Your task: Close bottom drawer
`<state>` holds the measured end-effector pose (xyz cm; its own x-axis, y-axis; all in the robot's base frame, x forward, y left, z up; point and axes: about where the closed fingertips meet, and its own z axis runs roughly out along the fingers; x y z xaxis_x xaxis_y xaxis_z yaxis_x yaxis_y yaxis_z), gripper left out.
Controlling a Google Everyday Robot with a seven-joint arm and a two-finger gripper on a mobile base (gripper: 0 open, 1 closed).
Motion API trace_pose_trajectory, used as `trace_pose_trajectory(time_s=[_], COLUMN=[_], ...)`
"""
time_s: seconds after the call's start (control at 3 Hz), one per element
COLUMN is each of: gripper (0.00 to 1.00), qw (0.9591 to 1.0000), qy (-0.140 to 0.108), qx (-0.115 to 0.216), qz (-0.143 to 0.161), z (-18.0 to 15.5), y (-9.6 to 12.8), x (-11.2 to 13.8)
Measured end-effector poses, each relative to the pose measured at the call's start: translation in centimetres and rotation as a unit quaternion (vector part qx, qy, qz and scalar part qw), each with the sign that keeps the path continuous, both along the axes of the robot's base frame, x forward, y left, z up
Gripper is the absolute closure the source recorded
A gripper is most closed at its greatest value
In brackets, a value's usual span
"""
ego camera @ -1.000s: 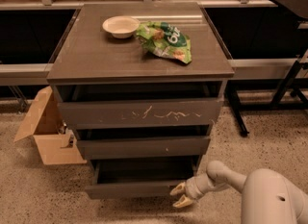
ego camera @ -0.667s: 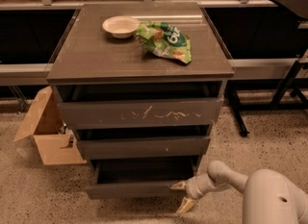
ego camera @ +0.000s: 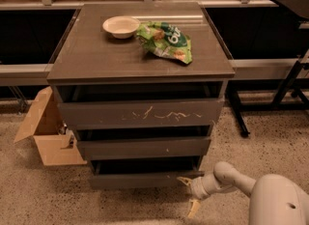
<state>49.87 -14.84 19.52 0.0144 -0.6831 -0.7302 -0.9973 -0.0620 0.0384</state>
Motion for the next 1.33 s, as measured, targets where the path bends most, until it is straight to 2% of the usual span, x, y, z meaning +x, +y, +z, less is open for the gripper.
trace_pose_trajectory(time_s=[1.33], gripper=[0.00], qw=[0.9988], qy=[0.006], qx=[0.004], qz=[-0.048], z=[-0.5], y=[-5.0], x=[2.0])
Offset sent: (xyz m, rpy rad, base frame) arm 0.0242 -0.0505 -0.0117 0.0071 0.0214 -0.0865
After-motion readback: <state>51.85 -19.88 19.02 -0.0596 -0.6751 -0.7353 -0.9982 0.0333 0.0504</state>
